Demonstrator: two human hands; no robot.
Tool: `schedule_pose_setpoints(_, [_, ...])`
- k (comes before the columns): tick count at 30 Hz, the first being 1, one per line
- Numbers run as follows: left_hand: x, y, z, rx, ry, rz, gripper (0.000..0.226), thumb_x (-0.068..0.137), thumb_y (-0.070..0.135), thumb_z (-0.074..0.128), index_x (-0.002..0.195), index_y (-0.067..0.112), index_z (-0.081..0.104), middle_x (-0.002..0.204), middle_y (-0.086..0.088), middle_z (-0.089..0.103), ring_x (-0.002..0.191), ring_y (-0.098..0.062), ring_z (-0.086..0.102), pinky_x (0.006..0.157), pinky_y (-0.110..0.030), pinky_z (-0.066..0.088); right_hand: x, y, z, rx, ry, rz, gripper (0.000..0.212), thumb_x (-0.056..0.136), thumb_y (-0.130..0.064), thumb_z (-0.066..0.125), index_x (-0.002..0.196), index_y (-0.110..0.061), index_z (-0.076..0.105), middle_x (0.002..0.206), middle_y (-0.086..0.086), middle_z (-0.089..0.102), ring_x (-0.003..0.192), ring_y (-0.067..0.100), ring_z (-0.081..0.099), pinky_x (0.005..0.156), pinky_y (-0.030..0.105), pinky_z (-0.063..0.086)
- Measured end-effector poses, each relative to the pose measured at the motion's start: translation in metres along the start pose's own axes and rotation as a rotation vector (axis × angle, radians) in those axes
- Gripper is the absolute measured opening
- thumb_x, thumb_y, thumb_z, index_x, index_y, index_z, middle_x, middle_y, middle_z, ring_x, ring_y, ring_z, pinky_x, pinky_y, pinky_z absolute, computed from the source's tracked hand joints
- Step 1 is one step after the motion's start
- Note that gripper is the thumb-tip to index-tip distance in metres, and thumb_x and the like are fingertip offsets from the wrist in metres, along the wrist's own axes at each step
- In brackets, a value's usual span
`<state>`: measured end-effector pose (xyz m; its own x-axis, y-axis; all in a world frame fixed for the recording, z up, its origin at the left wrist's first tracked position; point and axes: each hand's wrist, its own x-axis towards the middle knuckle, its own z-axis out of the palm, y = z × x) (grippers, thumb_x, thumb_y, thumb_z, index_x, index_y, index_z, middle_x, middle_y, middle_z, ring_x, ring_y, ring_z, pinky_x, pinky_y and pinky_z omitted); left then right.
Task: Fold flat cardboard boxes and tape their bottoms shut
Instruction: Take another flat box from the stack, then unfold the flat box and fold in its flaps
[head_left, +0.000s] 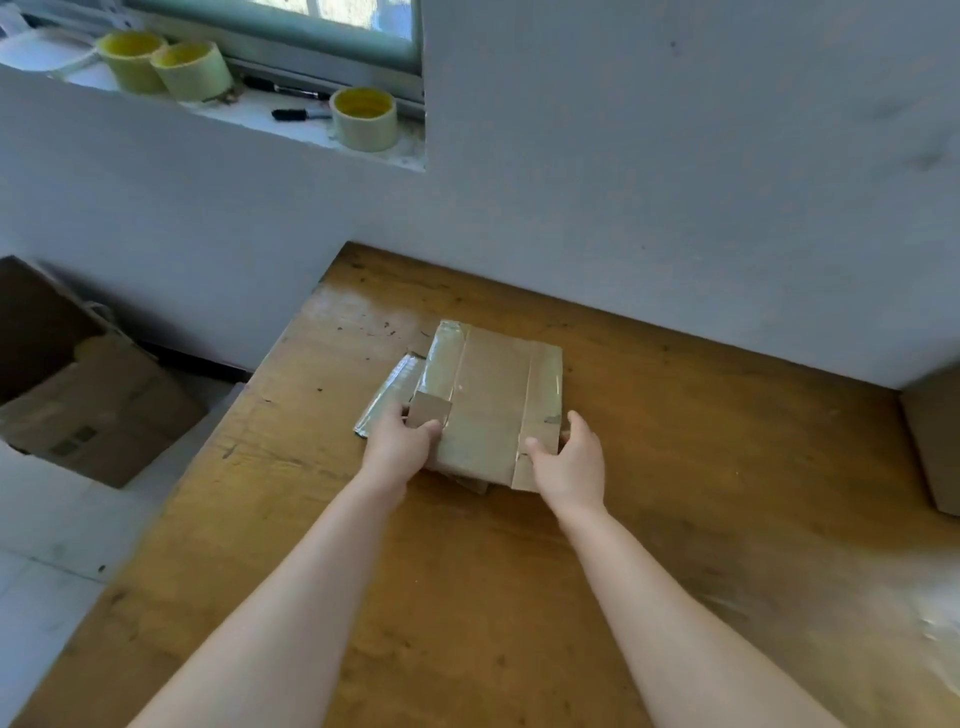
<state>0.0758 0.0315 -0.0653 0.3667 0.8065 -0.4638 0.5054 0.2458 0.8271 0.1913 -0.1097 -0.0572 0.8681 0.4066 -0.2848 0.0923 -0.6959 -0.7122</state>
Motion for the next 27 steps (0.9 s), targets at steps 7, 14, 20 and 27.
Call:
schedule_pose_setpoints(7, [-0.062,-0.003,0.027,-0.313,-0.026,0.056,0.02,0.09,0.008,0.061,0.104,0.021,0.056,0.104,-0.002,0.065,0.092,-0.018,0.063,0.083,-0.04,0.054,-0.029,0.026,-0.051,0.186,0.099,-0.056,0.06,0.09,-0.025,0.066,0.144,-0.024,0.04,0.142,0.001,0.046,0.132,0.02,0.042,0.108,0.044,0.04])
schedule_pose_setpoints(14, [-0.154,-0.004,0.09,-0.391,0.029,0.134,0.016,0.093,0.01,0.057,0.095,0.026,0.057,0.1,-0.001,0.068,0.092,-0.016,0.065,0.079,-0.033,0.054,-0.065,0.083,-0.131,0.193,0.157,-0.13,0.058,0.09,-0.024,0.066,0.143,-0.023,0.042,0.136,-0.002,0.051,0.125,0.018,0.049,0.1,0.033,0.042])
schedule_pose_setpoints(20, [-0.24,-0.006,0.158,-0.408,0.075,0.15,0.01,0.098,0.018,0.049,0.101,0.022,0.057,0.101,0.002,0.066,0.09,-0.011,0.062,0.065,-0.021,0.046,-0.09,0.14,-0.215,0.15,0.15,-0.184,0.058,0.09,-0.025,0.066,0.143,-0.022,0.042,0.135,0.0,0.052,0.122,0.019,0.051,0.1,0.037,0.046])
schedule_pose_setpoints(27, [-0.301,-0.002,0.208,-0.321,0.051,0.198,0.009,0.099,0.018,0.048,0.098,0.025,0.054,0.101,0.004,0.063,0.091,-0.009,0.06,0.068,-0.022,0.047,-0.111,0.191,-0.272,0.176,0.184,-0.155,0.056,0.091,-0.024,0.065,0.143,-0.023,0.043,0.129,0.0,0.053,0.116,0.018,0.052,0.096,0.036,0.047])
